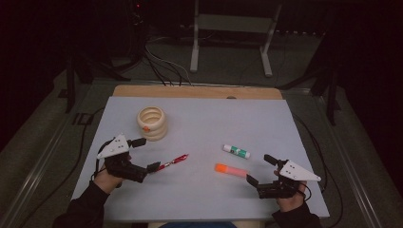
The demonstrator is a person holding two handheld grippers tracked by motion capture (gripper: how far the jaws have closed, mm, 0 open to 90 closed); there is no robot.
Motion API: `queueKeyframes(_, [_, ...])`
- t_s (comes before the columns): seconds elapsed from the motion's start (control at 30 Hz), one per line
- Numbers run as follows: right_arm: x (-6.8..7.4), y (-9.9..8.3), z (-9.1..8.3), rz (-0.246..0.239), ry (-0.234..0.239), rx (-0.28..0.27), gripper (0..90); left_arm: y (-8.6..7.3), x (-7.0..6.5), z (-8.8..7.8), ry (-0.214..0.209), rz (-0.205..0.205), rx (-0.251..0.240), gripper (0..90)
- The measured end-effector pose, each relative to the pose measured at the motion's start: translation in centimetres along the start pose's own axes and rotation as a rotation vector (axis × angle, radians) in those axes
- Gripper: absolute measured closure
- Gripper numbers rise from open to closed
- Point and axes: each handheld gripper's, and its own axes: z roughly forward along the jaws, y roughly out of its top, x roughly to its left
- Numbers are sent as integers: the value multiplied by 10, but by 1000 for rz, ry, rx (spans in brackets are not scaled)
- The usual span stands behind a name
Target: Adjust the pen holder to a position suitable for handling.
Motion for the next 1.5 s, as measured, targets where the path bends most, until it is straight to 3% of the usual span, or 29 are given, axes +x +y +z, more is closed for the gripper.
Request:
queueKeyframes(0.7, [1, 0, 1, 0, 4, 8, 0, 19, 54, 19, 251, -84, -42, 2])
queueKeyframes(0.8, [1, 0, 1, -1, 6, 6, 0, 21, 60, 25, 291, -88, -17, 7])
queueKeyframes(0.87, [1, 0, 1, 0, 6, 9, 0, 23, 67, 29, 295, -127, -1, 7])
queueKeyframes(0.97, [1, 0, 1, 3, 8, 7, 0, 26, 75, 31, 330, -155, 0, 10])
queueKeyframes(1.17, [1, -1, 1, 5, 10, 8, 0, 31, 88, 42, 385, -165, 66, 21])
queueKeyframes(1.33, [1, 0, 1, 2, 11, 7, 0, 33, 96, 49, 436, -183, 90, 28])
queueKeyframes(1.5, [1, -1, 1, 4, 13, 9, 0, 36, 106, 53, 460, -217, 122, 72])
